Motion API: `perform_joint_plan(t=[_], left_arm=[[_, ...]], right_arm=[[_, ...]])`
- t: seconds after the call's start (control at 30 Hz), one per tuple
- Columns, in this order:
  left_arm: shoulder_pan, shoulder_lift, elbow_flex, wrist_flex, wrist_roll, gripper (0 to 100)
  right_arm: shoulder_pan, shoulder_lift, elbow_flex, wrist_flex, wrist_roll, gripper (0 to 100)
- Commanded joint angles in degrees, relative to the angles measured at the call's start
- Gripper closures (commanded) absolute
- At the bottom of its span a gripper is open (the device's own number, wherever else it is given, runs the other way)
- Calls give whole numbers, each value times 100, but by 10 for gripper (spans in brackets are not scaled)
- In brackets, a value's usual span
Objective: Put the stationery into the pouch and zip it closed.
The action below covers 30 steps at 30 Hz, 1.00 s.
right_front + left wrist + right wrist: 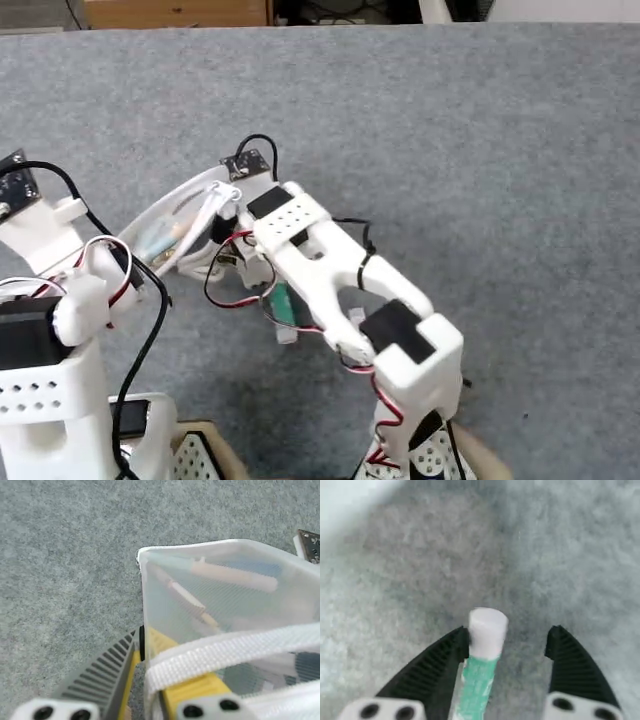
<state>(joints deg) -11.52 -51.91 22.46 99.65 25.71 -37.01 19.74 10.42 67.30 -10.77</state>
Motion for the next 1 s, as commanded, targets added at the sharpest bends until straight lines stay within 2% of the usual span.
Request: perform_joint_plan(t=[0.0, 0.1, 0.43, 0.5, 0.6, 0.97], left_arm=[[-40, 44, -171, -53, 26, 971], [-40, 44, -163, -53, 26, 971], [-22, 44, -154, -53, 26, 971], [-13, 44, -154, -53, 26, 971], [-13, 44, -154, -53, 18, 971], [-4, 44, -145, -26, 0, 971]], right_arm=[[-167, 66, -207, -123, -35, 811], [-167, 154, -207, -123, -35, 884], [-132, 233, -207, -105, 44, 892], [-132, 215, -207, -105, 325, 899], [-123, 110, -259, -105, 826, 985], [985, -1604, -268, -105, 1029, 986]])
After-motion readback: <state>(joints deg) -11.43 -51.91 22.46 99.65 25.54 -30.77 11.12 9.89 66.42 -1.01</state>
